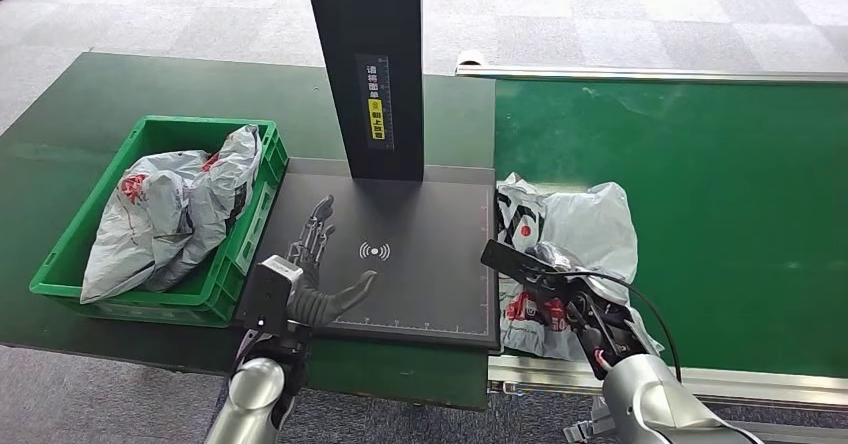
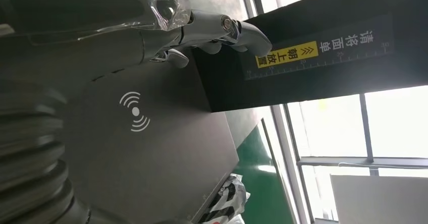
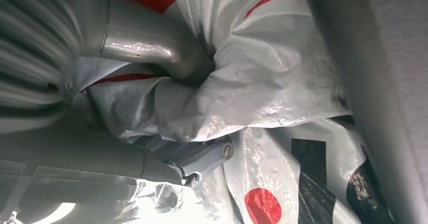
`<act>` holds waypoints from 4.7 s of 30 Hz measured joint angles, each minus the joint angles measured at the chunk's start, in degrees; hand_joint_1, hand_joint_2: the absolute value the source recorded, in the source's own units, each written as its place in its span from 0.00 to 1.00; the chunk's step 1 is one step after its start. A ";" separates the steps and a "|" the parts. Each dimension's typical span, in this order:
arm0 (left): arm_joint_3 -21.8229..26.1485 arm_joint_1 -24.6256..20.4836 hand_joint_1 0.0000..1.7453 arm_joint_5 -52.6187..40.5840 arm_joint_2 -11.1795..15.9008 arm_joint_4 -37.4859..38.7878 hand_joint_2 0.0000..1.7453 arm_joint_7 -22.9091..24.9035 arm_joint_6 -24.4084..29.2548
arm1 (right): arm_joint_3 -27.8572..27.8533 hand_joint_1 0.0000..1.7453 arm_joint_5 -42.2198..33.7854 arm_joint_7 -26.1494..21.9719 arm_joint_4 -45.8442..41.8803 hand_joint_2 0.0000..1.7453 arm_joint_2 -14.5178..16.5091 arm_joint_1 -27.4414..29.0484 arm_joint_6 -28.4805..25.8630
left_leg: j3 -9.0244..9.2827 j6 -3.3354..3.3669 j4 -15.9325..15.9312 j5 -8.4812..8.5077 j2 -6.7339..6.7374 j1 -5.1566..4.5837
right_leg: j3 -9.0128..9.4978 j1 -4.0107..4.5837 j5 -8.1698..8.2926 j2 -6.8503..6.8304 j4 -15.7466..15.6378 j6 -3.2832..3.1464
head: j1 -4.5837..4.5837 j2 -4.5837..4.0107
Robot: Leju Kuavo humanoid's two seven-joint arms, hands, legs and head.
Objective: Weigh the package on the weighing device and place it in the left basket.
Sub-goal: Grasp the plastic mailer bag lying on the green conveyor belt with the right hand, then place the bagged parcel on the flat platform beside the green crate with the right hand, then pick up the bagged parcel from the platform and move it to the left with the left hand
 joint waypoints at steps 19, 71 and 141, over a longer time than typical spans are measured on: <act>0.81 1.83 0.00 2.22 0.58 -1.82 1.00 -2.79 1.89 | -5.75 1.00 -32.46 -20.96 -21.94 1.00 3.89 6.71 -20.85 | -0.04 0.00 -0.01 0.00 0.04 0.00 | -0.07 0.00 0.00 0.01 0.01 -0.01 | -0.01 0.00; 5.49 -0.99 0.00 17.49 -1.07 -4.86 1.00 -9.01 11.13 | 50.26 0.07 -16.07 -11.52 -2.41 1.00 12.61 -12.77 1.57 | -0.01 -0.02 -0.01 0.04 0.03 0.03 | -0.01 0.03 0.00 0.00 0.02 -0.03 | 0.01 0.00; -6.47 -5.94 0.00 -27.26 -0.61 10.24 1.00 4.82 1.52 | 6.64 0.00 -60.56 -26.32 -33.84 1.00 7.61 11.16 -0.30 | 0.00 0.00 0.00 0.01 0.07 0.00 | -0.04 0.00 0.00 0.01 0.00 -0.02 | 0.01 0.00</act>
